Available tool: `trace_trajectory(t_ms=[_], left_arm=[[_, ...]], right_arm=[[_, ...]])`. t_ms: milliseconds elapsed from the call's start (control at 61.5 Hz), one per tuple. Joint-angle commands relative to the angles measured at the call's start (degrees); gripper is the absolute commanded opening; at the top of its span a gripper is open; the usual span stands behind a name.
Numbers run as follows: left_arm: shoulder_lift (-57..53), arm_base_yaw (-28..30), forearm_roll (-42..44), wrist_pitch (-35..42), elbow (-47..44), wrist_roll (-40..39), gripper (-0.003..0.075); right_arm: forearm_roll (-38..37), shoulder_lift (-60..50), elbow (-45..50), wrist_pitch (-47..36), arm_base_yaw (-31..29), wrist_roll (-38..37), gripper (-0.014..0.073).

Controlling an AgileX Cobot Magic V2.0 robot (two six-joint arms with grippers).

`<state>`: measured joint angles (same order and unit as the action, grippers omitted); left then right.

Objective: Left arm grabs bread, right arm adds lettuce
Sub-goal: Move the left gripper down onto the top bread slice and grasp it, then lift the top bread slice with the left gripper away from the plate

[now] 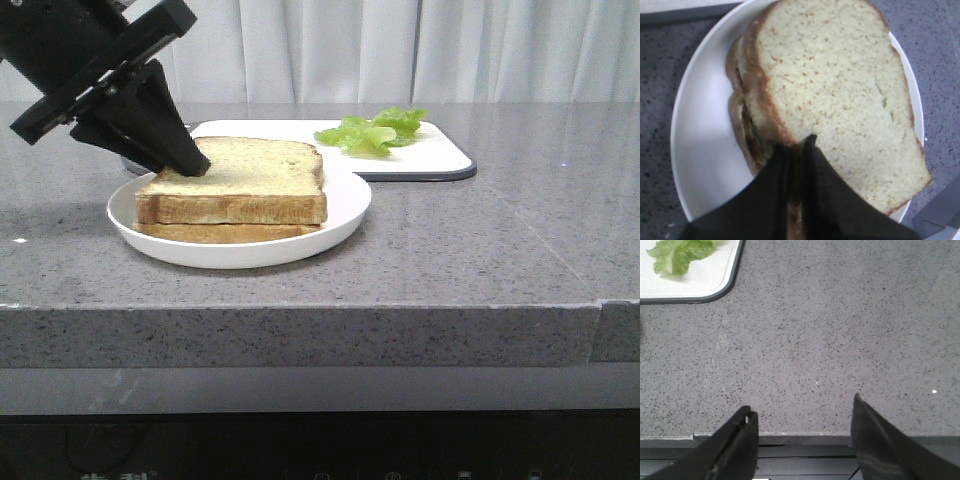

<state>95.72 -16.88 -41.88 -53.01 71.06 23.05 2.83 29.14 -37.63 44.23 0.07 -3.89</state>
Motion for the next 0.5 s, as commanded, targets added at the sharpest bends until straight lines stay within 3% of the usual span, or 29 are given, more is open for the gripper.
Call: trace_trajectory(t_ms=[0, 260, 488], left_arm=[[-3.7, -0.1, -1.7, -2.1, 3.1, -0.2, -0.002], [-14.2, -0.1, -1.0, -1.8, 4.4, -0.2, -0.002], [-28.6, 0.4, 2.0, 0.5, -1.8, -0.2, -0.002]], right_arm=[[-0.4, 0.5, -1.5, -3.7, -0.3, 0.2, 0.0438], [0.2, 0.5, -1.5, -3.3, -0.3, 0.2, 0.0438], [4.0, 0.5, -1.5, -2.8, -0.3, 0.2, 0.0438]])
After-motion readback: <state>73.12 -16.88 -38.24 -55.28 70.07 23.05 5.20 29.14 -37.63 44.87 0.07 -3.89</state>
